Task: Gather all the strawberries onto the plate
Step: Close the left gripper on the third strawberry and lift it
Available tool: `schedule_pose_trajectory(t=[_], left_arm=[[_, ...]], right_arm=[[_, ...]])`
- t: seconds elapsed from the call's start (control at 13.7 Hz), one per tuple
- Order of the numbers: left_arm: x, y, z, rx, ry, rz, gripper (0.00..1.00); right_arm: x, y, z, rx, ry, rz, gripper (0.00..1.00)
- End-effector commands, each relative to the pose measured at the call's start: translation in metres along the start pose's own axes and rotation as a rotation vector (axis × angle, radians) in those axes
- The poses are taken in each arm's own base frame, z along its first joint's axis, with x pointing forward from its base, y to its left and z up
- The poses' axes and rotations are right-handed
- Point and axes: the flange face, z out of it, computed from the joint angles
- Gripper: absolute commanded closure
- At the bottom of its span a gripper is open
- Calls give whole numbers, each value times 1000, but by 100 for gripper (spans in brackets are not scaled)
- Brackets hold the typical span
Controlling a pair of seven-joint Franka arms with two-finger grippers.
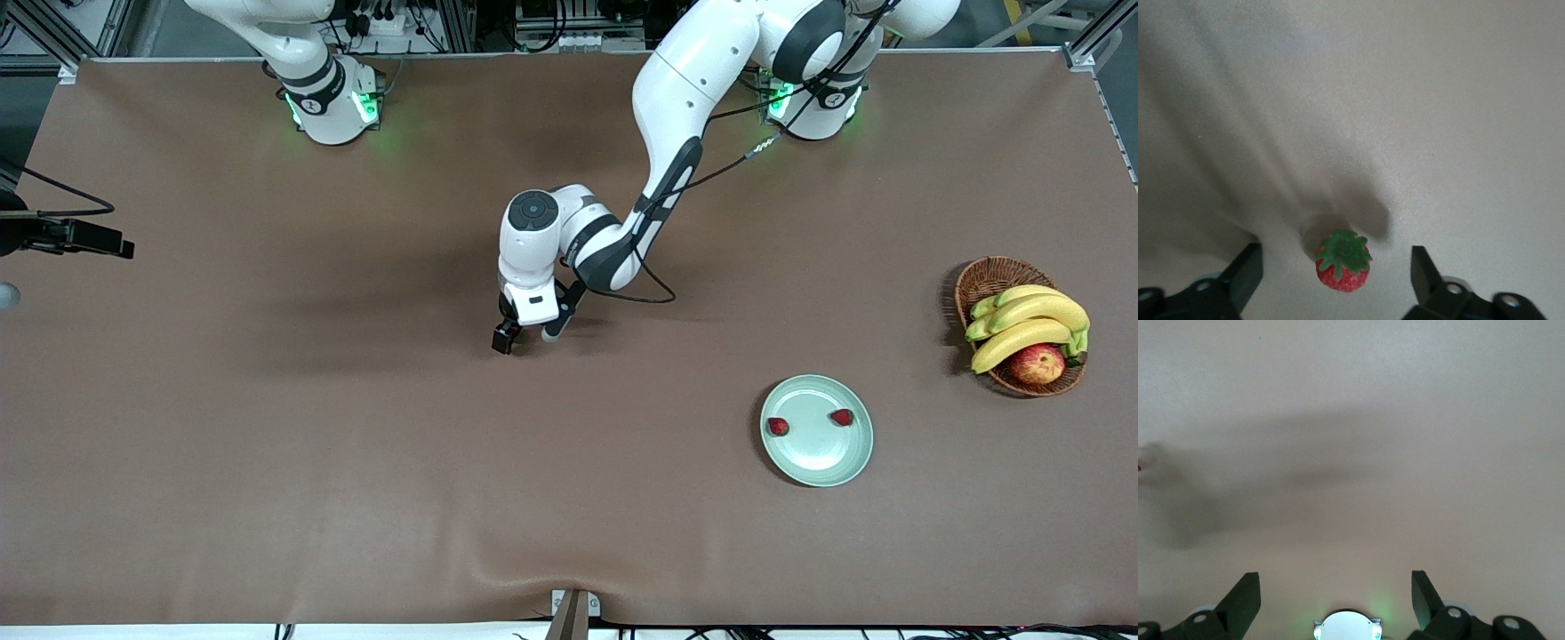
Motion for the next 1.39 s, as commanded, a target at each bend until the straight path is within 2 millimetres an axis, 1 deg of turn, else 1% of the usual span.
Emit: schedule_pose_trajectory(t=[0.0,0.07,0.29,0.37,0.44,0.51,0.58,0.66,0.73,0.8,0.95,1.02,1.17,1.32], left_arm=[[-4,3,1,-16,1,12,97],[-4,3,1,-16,3,13,100],[-9,0,1,-8,6,24,100],[-8,1,-3,0,12,23,100],[-4,5,-10,12,22,20,100],[7,13,-23,19,48,8,100],[21,24,-38,22,78,-4,100],[37,35,-53,20,105,-22,100],[58,49,-70,10,121,-43,100],[90,64,-85,-2,135,-77,100],[149,82,-107,14,163,-148,100],[177,89,-121,30,174,-152,100],[239,97,-141,73,196,-156,100],[302,98,-149,113,215,-159,100]], right_arm=[[-19,-8,-7,1,9,-23,0],[-21,-10,-8,0,7,-27,0],[-26,-18,-2,-2,-11,-31,0],[-29,-18,-1,-2,-13,-16,0],[-31,-19,-5,-2,-5,16,0],[-33,-23,-7,-6,1,44,0],[-35,-28,-9,-8,5,64,0],[-38,-29,-13,-8,11,70,0],[-39,-29,-13,-8,10,70,0],[-39,-29,-13,-7,11,70,0],[-38,-28,-12,-7,7,70,0],[-38,-28,-11,-7,5,70,0],[-37,-27,-12,-7,8,73,0],[-36,-25,-11,-6,5,70,0]])
